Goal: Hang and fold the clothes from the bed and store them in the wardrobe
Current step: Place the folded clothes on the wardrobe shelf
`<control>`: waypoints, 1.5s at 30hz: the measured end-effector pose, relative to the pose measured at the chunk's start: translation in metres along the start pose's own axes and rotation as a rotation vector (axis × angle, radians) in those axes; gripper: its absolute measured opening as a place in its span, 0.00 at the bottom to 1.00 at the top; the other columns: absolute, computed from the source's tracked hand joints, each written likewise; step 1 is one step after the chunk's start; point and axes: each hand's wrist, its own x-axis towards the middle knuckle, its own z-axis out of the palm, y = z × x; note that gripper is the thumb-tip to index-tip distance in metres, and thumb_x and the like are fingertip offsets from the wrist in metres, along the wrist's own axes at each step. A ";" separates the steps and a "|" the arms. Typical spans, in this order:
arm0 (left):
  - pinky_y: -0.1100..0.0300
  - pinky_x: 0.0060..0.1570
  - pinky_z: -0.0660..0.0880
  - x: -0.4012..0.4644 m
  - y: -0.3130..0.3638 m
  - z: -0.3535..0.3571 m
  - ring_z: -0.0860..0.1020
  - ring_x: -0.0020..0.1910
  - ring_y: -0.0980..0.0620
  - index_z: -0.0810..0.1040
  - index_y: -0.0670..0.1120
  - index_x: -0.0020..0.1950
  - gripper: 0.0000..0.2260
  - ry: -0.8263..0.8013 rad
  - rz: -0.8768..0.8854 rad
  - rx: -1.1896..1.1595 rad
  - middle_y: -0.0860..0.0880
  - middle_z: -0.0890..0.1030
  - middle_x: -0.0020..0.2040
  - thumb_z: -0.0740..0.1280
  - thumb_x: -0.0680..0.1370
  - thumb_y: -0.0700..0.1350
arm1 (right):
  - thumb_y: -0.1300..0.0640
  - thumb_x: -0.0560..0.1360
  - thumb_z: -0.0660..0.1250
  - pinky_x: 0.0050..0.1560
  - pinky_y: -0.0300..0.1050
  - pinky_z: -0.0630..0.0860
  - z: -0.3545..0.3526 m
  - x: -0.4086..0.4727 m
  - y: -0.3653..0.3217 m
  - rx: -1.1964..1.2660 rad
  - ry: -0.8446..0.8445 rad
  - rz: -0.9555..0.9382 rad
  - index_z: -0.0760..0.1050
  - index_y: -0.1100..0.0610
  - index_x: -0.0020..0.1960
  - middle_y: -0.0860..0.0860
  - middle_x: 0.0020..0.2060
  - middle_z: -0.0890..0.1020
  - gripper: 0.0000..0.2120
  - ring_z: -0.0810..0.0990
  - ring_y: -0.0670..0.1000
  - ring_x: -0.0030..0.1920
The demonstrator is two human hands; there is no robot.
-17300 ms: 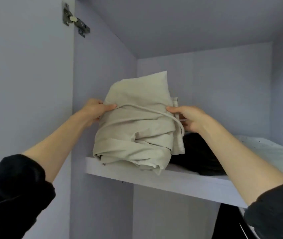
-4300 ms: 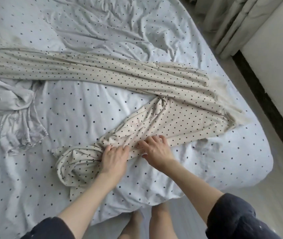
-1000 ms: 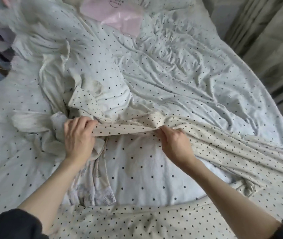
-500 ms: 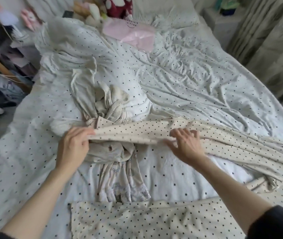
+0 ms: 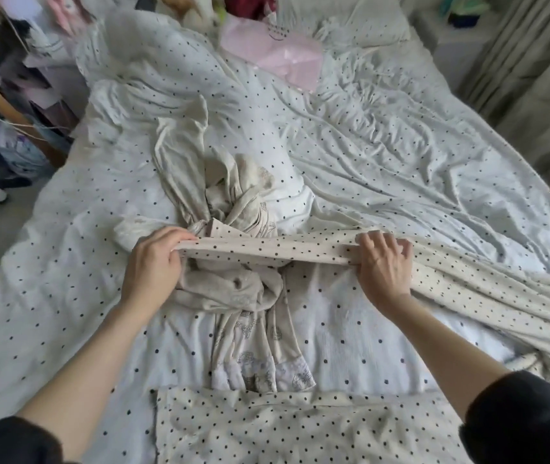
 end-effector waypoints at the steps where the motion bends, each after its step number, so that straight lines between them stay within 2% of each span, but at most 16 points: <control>1: 0.59 0.49 0.71 0.018 0.007 -0.003 0.80 0.46 0.43 0.82 0.38 0.47 0.20 0.032 0.017 0.006 0.42 0.82 0.48 0.59 0.65 0.21 | 0.63 0.72 0.62 0.58 0.54 0.62 -0.014 0.011 0.006 -0.019 0.005 0.032 0.70 0.59 0.62 0.57 0.58 0.74 0.18 0.71 0.58 0.59; 4: 0.59 0.49 0.71 0.067 0.031 -0.015 0.80 0.46 0.43 0.82 0.38 0.47 0.20 0.102 0.068 -0.004 0.43 0.83 0.47 0.58 0.66 0.21 | 0.62 0.72 0.61 0.54 0.51 0.62 -0.053 0.031 0.024 -0.042 0.055 0.110 0.69 0.58 0.61 0.55 0.56 0.75 0.17 0.72 0.56 0.57; 8: 0.56 0.59 0.68 0.119 0.062 -0.030 0.79 0.53 0.43 0.83 0.38 0.48 0.22 0.192 0.151 -0.034 0.43 0.83 0.50 0.57 0.66 0.20 | 0.63 0.74 0.60 0.54 0.49 0.63 -0.085 0.043 0.040 0.040 0.141 0.206 0.72 0.58 0.57 0.54 0.50 0.80 0.12 0.77 0.54 0.51; 13: 0.57 0.61 0.62 0.114 0.070 -0.040 0.76 0.58 0.43 0.83 0.38 0.48 0.23 0.196 0.218 -0.027 0.44 0.83 0.51 0.58 0.63 0.19 | 0.67 0.72 0.65 0.51 0.52 0.63 -0.086 0.015 0.039 0.238 0.281 0.192 0.78 0.61 0.51 0.57 0.44 0.83 0.09 0.80 0.58 0.46; 16: 0.57 0.56 0.63 0.056 0.047 -0.036 0.78 0.57 0.42 0.84 0.38 0.45 0.23 0.089 0.188 0.003 0.44 0.84 0.48 0.60 0.61 0.18 | 0.70 0.71 0.68 0.51 0.55 0.70 -0.062 -0.028 0.027 0.283 0.221 0.066 0.81 0.61 0.50 0.56 0.48 0.84 0.11 0.82 0.58 0.46; 20: 0.46 0.52 0.69 -0.027 0.008 -0.022 0.79 0.55 0.40 0.85 0.41 0.41 0.25 -0.189 0.141 0.049 0.46 0.85 0.45 0.62 0.57 0.17 | 0.73 0.62 0.74 0.37 0.53 0.80 -0.024 -0.079 0.015 0.244 0.123 -0.095 0.83 0.60 0.46 0.54 0.47 0.85 0.15 0.84 0.57 0.42; 22: 0.47 0.55 0.68 -0.056 -0.009 -0.018 0.78 0.58 0.42 0.85 0.42 0.46 0.26 -0.331 0.087 0.103 0.47 0.84 0.48 0.61 0.60 0.18 | 0.73 0.54 0.79 0.32 0.49 0.79 -0.013 -0.095 0.010 0.198 0.079 -0.135 0.84 0.58 0.44 0.52 0.44 0.85 0.20 0.84 0.55 0.39; 24: 0.51 0.61 0.65 -0.076 -0.020 -0.017 0.74 0.64 0.48 0.84 0.44 0.53 0.27 -0.420 0.035 0.156 0.50 0.82 0.55 0.60 0.65 0.20 | 0.71 0.51 0.81 0.31 0.47 0.78 -0.006 -0.104 0.007 0.178 0.032 -0.158 0.83 0.57 0.44 0.50 0.45 0.85 0.23 0.84 0.54 0.40; 29: 0.44 0.58 0.70 -0.098 -0.024 -0.018 0.77 0.60 0.43 0.84 0.43 0.52 0.28 -0.361 0.084 0.220 0.47 0.83 0.53 0.65 0.61 0.19 | 0.73 0.55 0.78 0.34 0.48 0.78 0.006 -0.121 0.001 0.181 -0.021 -0.201 0.82 0.58 0.48 0.51 0.49 0.84 0.24 0.84 0.54 0.45; 30: 0.43 0.59 0.68 -0.101 -0.024 -0.016 0.76 0.63 0.43 0.83 0.44 0.54 0.28 -0.368 0.076 0.257 0.47 0.82 0.55 0.65 0.61 0.19 | 0.73 0.56 0.77 0.36 0.49 0.79 0.008 -0.124 0.002 0.192 -0.045 -0.190 0.82 0.58 0.50 0.52 0.50 0.84 0.24 0.84 0.55 0.47; 31: 0.43 0.64 0.64 -0.104 -0.024 -0.014 0.71 0.67 0.44 0.80 0.46 0.59 0.29 -0.419 0.040 0.307 0.49 0.79 0.62 0.65 0.65 0.21 | 0.73 0.60 0.76 0.40 0.50 0.80 0.012 -0.127 0.002 0.209 -0.074 -0.175 0.81 0.58 0.54 0.54 0.53 0.83 0.24 0.83 0.56 0.51; 33: 0.43 0.71 0.51 -0.114 -0.024 -0.005 0.54 0.76 0.49 0.67 0.52 0.72 0.32 -0.627 -0.113 0.392 0.52 0.61 0.75 0.60 0.72 0.27 | 0.69 0.73 0.66 0.58 0.52 0.76 0.019 -0.133 0.004 0.219 -0.161 -0.163 0.73 0.57 0.67 0.55 0.66 0.74 0.23 0.75 0.56 0.64; 35: 0.40 0.72 0.44 -0.126 -0.018 0.006 0.42 0.77 0.49 0.54 0.55 0.77 0.35 -0.845 -0.262 0.445 0.52 0.47 0.78 0.56 0.74 0.30 | 0.65 0.79 0.57 0.69 0.49 0.65 0.027 -0.144 0.009 0.219 -0.260 -0.169 0.62 0.55 0.74 0.53 0.74 0.63 0.24 0.63 0.54 0.73; 36: 0.38 0.72 0.44 -0.132 -0.014 0.013 0.40 0.76 0.48 0.50 0.55 0.77 0.35 -0.865 -0.289 0.437 0.51 0.44 0.78 0.57 0.75 0.31 | 0.65 0.79 0.56 0.71 0.49 0.62 0.029 -0.150 0.011 0.235 -0.275 -0.171 0.61 0.55 0.74 0.53 0.74 0.61 0.24 0.60 0.54 0.74; 41: 0.43 0.73 0.45 -0.159 0.038 0.052 0.41 0.77 0.47 0.49 0.51 0.77 0.33 -0.723 -0.106 0.395 0.48 0.44 0.78 0.60 0.77 0.37 | 0.64 0.80 0.53 0.75 0.48 0.51 0.031 -0.188 0.033 0.274 -0.279 -0.145 0.57 0.54 0.76 0.54 0.76 0.55 0.25 0.52 0.54 0.76; 45: 0.49 0.74 0.43 -0.176 0.104 0.085 0.44 0.77 0.48 0.51 0.51 0.77 0.30 -0.655 0.043 0.264 0.47 0.45 0.78 0.59 0.79 0.37 | 0.61 0.81 0.53 0.75 0.47 0.47 0.034 -0.222 0.079 0.262 -0.268 -0.016 0.54 0.54 0.76 0.54 0.76 0.53 0.25 0.51 0.53 0.76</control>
